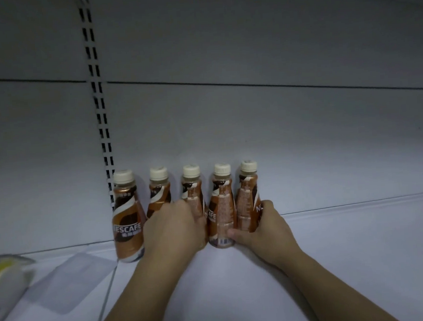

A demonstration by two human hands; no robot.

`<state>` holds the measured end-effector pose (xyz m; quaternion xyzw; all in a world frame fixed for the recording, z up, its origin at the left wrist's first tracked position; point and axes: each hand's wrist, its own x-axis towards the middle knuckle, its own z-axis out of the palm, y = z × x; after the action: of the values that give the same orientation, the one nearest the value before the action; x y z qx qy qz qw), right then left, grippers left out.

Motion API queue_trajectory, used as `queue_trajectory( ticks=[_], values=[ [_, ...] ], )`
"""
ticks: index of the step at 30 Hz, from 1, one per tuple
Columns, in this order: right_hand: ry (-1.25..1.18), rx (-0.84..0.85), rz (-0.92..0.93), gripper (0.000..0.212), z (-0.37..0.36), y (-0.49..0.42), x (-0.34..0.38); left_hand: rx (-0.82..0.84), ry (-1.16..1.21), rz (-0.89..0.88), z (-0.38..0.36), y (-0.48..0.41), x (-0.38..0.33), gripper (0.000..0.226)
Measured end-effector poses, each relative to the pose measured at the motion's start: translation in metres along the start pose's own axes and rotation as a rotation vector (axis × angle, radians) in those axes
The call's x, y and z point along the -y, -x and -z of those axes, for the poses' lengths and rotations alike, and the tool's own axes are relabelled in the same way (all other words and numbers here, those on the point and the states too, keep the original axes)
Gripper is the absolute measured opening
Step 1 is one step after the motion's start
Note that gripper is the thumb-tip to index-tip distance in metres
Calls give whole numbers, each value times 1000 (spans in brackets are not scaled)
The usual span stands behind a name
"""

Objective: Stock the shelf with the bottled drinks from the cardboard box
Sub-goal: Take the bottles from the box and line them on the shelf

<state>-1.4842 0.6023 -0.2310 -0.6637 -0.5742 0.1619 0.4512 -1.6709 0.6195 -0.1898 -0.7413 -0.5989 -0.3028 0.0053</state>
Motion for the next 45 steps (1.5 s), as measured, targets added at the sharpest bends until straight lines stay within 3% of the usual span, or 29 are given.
queue_trajectory(
  ticks=[2,8,14,20,24,26,28,31,34,37,40,45],
  values=[
    [52,18,-22,79,2,-6,2,88,-19,38,-1,1,3,26],
    [117,46,-137,86,1,-26,8,139,-29,65,-8,-1,3,25],
    [30,-31,-75,84,-13,-13,-3,138,6,82,-13,-2,5,23],
    [-37,25,-53,80,-14,-11,-7,158,13,48,-19,-5,10,28],
    [-90,78,-60,99,-8,-2,2,158,22,23,-18,-3,13,30],
    [-64,102,-86,95,-3,5,4,172,26,-14,-18,-4,11,30],
    [10,72,-109,94,7,14,4,165,75,-69,-19,-1,4,34],
    [200,-46,-95,118,32,31,4,122,159,-215,-17,10,-19,44],
    [332,-131,-69,105,67,63,0,121,172,-402,-9,30,-53,42],
    [377,-210,-141,94,96,101,-11,229,209,-592,-3,55,-83,32],
    [369,-305,-221,91,124,144,-27,339,262,-742,-6,75,-107,27],
    [408,-419,-329,91,169,208,-56,385,332,-912,-17,130,-155,31]
  ],
)
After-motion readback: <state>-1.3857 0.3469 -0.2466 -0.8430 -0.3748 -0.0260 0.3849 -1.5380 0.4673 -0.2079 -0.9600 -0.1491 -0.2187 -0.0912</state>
